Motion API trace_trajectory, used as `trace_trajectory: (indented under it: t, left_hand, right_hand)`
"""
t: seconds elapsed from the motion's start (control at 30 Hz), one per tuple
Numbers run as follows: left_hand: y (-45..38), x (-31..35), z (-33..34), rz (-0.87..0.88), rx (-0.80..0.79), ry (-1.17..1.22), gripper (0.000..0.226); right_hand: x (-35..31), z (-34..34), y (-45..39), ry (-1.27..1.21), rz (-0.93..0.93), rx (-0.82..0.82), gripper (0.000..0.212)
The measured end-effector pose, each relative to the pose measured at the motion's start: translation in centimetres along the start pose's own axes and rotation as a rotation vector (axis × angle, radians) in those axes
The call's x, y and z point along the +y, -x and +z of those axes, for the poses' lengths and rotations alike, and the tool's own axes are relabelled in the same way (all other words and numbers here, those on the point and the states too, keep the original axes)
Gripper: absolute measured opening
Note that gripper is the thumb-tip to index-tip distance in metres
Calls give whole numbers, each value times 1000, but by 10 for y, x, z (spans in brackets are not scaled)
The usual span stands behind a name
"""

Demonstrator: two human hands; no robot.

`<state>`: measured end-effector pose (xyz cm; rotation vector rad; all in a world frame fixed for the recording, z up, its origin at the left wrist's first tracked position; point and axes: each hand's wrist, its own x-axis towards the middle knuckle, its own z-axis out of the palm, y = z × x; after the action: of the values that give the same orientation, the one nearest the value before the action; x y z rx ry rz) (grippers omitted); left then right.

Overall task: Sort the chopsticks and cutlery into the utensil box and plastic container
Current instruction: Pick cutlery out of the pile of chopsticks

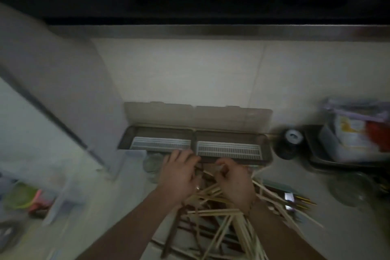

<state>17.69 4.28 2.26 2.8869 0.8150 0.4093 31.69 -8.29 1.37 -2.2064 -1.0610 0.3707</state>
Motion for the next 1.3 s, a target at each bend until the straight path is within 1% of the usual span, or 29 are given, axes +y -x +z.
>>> trace_trajectory:
  t: [0.07,0.13,0.17,0.23,0.3,0.4,0.5,0.57,0.63,0.7,0.77,0.83,0.87,0.93,1.0,1.07,1.1,1.13,1.2,1.23,1.3]
  left_hand:
    - [6,-35,-14,-154,-121,-155,70]
    - [11,-66,-20,-276,-256,-193,88]
    - [13,-78,-20,-300,-293,-195,93]
    - [14,-94,-19,-286,-341,-218,94]
    - [15,-105,-18,-235,-372,-244,90]
    - [13,-114,-17,-162,-330,-239,82]
    - [12,-117,-18,-87,-288,-214,75]
    - [13,-117,-16,-42,-272,-216,73]
    - [14,-113,-17,-44,-214,-180,74]
    - [14,-104,-19,-77,-170,-67,79]
    - [13,-90,-22,-69,-136,142,85]
    - [10,-70,-29,-35,-132,431,89]
    - [10,-58,-33,-19,-156,556,92]
    - [8,-36,-37,14,-182,717,99]
    - [6,-16,-29,28,-193,879,98]
    - [3,2,-14,47,-235,985,98]
    - [0,10,-7,79,-266,948,99]
    - [-3,19,1,122,-304,861,100]
    - [-8,35,17,238,-368,592,105]
    - [-9,44,26,308,-369,462,102]
    - [-11,64,43,407,-348,344,88]
  right_hand:
    - [-20,24,-2,-32,-40,-79,14]
    - [-31,45,-3,-48,-87,-136,20]
    - [-33,55,-3,-48,-107,-159,25]
    - [-36,70,-4,-36,-121,-233,34]
    - [-35,80,-4,-61,-109,-286,28]
    - [-34,85,-2,-56,-76,-304,17]
    - [-35,85,2,-26,-72,-290,19]
    - [-33,87,4,-32,-65,-283,24]
    - [-32,87,6,-33,-63,-272,41]
    - [-35,85,8,-29,-94,-198,68]
    - [-41,79,11,-49,-165,-113,92]
    - [-44,71,16,-87,-234,-39,102]
    - [-44,67,20,-116,-230,0,101]
    - [-42,53,29,-128,-193,103,94]
    - [-31,37,37,-54,-179,249,83]
    - [-14,20,48,-36,-166,335,75]
    - [-4,12,54,-70,-145,354,70]
    - [9,4,60,-113,-107,360,68]
    - [42,-11,73,-159,20,422,66]
    - [64,-19,79,-163,92,472,65]
    - [103,-38,92,-161,219,561,63]
